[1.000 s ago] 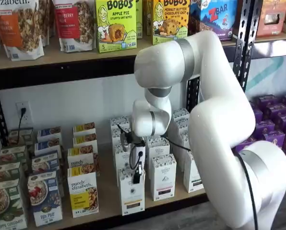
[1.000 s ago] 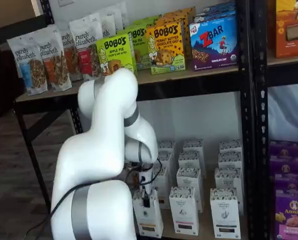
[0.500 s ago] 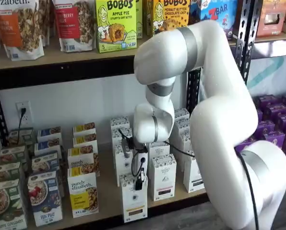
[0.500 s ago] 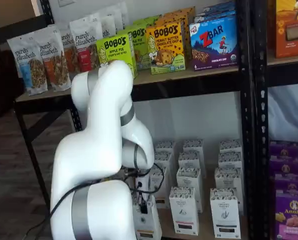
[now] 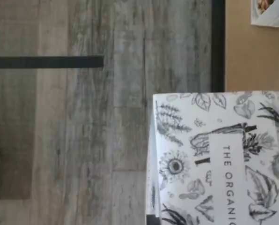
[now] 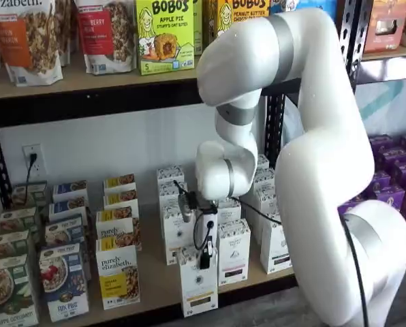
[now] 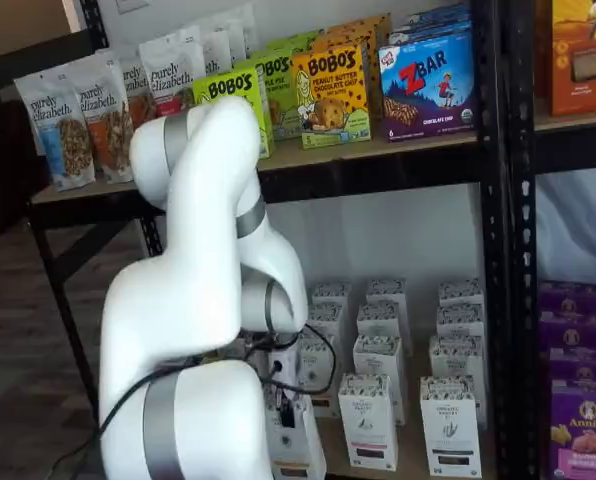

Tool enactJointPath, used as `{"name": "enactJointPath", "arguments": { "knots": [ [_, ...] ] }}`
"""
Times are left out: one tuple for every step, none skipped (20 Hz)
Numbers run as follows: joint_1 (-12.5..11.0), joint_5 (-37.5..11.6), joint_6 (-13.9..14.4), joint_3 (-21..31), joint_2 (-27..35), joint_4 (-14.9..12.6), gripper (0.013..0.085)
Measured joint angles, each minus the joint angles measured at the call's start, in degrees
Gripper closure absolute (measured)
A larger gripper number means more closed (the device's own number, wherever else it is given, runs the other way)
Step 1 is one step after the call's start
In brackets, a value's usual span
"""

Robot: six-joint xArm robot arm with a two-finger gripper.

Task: Pick up the white box with a yellow strip in the middle, on the bottom shelf, the fourth box from the left

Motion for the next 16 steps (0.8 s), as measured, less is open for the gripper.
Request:
{"name": "enactJointPath", "arguments": {
  "knots": [
    [-0.1, 0.3, 0.2, 0.5, -0.5, -0.3, 0.0530],
    [-0.2, 1.1, 0.1, 0.9, -1.3, -0.3, 0.0530],
    [-0.4, 2.0, 0.1, 1.4, -2.2, -0.4, 0.0530],
    [-0.6, 2.6, 0.7, 2.1, -3.1, -1.3, 0.0530],
    [-0.8, 3.2, 1.5, 2.8, -4.1, -2.2, 0.0530],
    [-0.9, 3.5, 2.3, 3.7, -5.2, -3.2, 0.0530],
    [-0.9, 3.4, 2.7, 4.7, -6.4, -3.7, 0.0530],
    [-0.9, 3.2, 3.1, 5.7, -7.5, -4.1, 0.0530],
    [-0.9, 3.0, 3.5, 6.6, -8.4, -4.5, 0.0530],
    [-1.0, 3.0, 4.3, 7.8, -9.9, -5.4, 0.0530],
    [-1.2, 3.7, 4.9, 8.8, -11.4, -6.2, 0.0530],
    [-1.3, 4.3, 5.5, 9.6, -12.7, -7.0, 0.0530],
    [-1.5, 5.0, 6.1, 10.2, -13.8, -7.7, 0.0530],
    [-1.7, 5.8, 6.6, 10.8, -15.0, -8.5, 0.0530],
    [-1.9, 6.8, 6.9, 11.5, -16.3, -9.0, 0.0530],
    [-2.2, 7.9, 7.1, 12.2, -18.0, -9.5, 0.0530]
  ]
}}
